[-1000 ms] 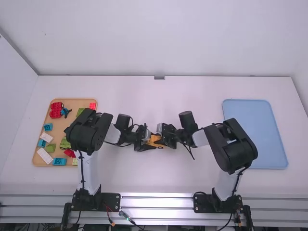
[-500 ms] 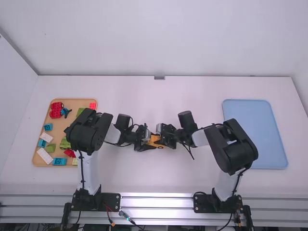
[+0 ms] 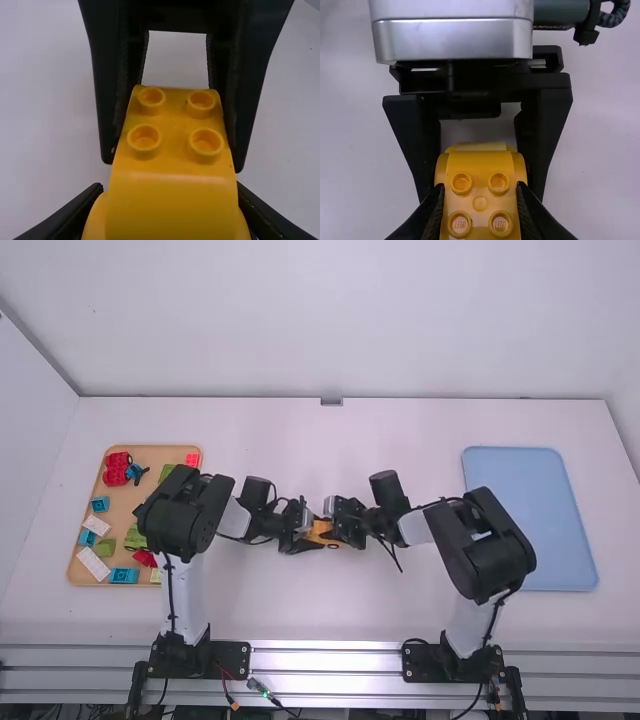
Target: Assemble lego blocks to make yellow taxi
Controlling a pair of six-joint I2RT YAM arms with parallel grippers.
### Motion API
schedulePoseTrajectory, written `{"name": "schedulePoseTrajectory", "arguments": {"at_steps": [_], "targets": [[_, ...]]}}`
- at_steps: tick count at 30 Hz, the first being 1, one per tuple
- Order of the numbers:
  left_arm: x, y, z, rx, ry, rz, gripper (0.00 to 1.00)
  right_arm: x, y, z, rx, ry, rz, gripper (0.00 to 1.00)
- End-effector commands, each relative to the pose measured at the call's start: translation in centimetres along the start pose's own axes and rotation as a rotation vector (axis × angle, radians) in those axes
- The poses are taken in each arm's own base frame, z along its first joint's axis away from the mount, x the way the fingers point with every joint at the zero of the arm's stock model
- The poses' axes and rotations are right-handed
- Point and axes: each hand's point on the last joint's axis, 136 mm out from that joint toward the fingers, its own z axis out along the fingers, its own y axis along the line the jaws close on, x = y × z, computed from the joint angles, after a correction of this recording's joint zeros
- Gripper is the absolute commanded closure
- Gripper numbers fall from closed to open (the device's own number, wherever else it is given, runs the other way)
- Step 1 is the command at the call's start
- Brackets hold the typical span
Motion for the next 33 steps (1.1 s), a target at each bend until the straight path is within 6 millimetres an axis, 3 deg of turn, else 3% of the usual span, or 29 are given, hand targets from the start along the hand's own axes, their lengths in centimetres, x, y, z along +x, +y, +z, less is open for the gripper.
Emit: {"name": "schedulePoseTrajectory", "arguments": {"at_steps": [1,8,27,33], "targets": [[1.1,-0.3,0.6,-0.005,0.050,-0.047,0.63,3.6,1.1,1.4,0.015,0.133,0.075,0.78],[1.1,-0.4,0.7,-0.001,0.050,-0.046,0.63,3.3,1.0,0.9,0.002,0.097,0.082,0.69],[1.1,-0.3,0.6,-0.004,0.050,-0.045,0.66,2.8,0.7,0.2,-0.013,0.043,0.094,0.62],[1.1,-0.5,0.7,0.001,0.051,-0.044,0.66,1.3,0.6,-0.1,-0.037,-0.035,0.069,0.61]]}}
